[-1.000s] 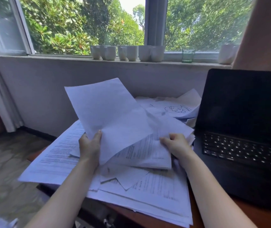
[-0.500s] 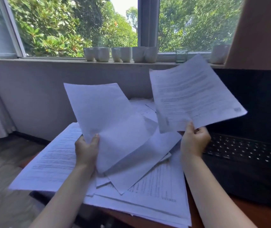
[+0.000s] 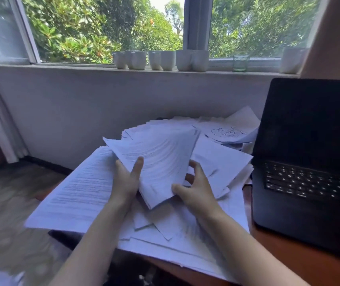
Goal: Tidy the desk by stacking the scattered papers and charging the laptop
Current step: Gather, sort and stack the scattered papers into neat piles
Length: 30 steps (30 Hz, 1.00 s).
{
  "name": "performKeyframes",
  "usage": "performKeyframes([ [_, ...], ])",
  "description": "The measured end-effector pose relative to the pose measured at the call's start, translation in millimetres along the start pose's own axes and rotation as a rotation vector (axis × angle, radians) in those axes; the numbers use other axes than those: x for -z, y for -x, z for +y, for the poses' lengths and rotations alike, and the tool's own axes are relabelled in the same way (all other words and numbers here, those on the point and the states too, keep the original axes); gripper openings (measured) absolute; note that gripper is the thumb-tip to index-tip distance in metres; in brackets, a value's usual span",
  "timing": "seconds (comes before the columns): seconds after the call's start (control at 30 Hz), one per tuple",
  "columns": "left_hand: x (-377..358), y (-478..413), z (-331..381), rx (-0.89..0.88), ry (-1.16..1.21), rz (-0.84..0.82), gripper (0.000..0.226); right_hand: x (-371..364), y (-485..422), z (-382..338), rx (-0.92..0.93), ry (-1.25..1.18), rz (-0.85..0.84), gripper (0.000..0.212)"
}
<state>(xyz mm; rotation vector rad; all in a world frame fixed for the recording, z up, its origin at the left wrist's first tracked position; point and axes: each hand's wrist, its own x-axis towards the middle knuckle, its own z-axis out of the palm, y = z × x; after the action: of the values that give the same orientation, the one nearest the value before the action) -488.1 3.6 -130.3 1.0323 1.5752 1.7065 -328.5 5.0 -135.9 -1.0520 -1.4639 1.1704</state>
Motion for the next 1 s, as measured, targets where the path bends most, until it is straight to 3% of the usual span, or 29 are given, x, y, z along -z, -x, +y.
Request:
performKeyframes([
  [0.1,4,-5,-8,0.022,-0.071,-0.054,0.058,4,-5,-2,-0.001,0.037,-0.008,0.051],
  [0.3,3,-5,-6,0.032,-0.064,-0.07,0.042,34,-30,-6,-0.005,0.064,0.213,0.054],
  [0.43,13,-5,-2,-0.007,-0.091,-0.021,0.036,52,-41,-8,0.05,0.353,0.3,0.046],
  [0.53,26,-12,-4,0.002,-0.067,0.08,0.039,59,-47,-11,0.043,0.666,0.263,0.042],
  [0.63,33,-17,-11,0.051,0.028,0.156,0.033,68,-52,-17,-0.079,0.935,0.122,0.054],
  [0.8,34,-18,-18,0.099,0.141,0.202,0.026,74,-42,-15,-0.132,0.947,0.104,0.08],
  [1.0,35,-16,-19,0.063,0.104,0.176,0.024,91,-41,-5,-0.145,1.132,0.338,0.081],
])
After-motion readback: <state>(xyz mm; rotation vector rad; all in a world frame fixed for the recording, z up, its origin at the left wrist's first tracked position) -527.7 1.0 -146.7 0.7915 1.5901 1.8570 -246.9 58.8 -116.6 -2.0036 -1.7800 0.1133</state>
